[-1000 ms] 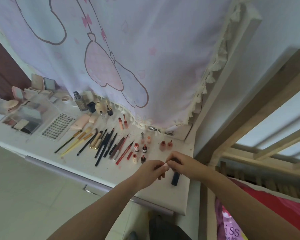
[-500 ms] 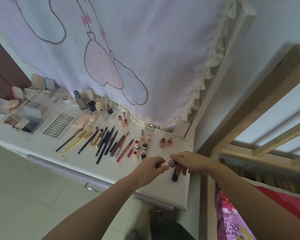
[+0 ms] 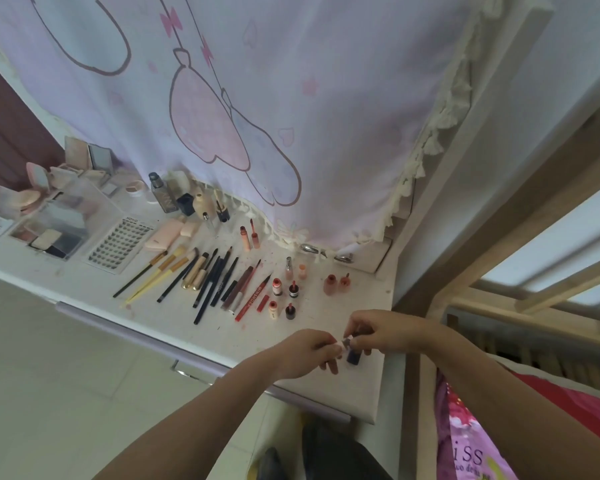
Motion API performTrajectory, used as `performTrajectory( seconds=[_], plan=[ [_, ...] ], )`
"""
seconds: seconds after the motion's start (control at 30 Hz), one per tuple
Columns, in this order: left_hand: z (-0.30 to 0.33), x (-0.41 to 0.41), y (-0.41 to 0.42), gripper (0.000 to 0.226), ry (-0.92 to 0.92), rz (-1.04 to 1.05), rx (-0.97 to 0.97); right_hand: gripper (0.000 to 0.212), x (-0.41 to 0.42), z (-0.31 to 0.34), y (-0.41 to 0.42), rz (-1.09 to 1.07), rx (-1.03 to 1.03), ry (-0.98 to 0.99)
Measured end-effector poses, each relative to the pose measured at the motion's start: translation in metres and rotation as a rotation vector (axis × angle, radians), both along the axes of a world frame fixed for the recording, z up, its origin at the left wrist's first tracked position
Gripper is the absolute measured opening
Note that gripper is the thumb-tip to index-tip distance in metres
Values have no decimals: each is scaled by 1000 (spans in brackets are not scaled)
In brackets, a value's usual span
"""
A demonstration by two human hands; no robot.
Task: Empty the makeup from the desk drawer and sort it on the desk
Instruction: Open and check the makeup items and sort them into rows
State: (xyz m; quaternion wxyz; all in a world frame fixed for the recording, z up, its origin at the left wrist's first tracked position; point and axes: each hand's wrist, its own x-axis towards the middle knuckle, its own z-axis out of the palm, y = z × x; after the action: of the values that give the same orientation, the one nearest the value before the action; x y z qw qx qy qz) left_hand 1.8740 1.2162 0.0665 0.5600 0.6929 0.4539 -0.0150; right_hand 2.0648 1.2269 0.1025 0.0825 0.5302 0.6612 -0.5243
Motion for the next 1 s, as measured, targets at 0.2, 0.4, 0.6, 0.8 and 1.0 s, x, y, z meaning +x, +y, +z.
performTrajectory(
  seconds=[0.2, 0.4, 0.6, 0.8, 1.0],
  plan=[
    [-2, -31, 9, 26, -194, 126, -560, 13, 31, 1, 7, -107, 17, 35],
    [-19, 5, 15, 27, -44, 382, -156, 21, 31, -23, 15, -383, 91, 181],
    [-30, 31, 10, 30, 110, 555, 331, 14, 20, -60, 16, -498, 283, 169],
    [-44, 45, 18, 21, 44, 715, 345, 21, 0, -87, 26, -504, 517, 49],
    [-59, 47, 27, 17, 90, 711, 339, 36, -15, -110, 34, -434, 561, -55]
  ],
)
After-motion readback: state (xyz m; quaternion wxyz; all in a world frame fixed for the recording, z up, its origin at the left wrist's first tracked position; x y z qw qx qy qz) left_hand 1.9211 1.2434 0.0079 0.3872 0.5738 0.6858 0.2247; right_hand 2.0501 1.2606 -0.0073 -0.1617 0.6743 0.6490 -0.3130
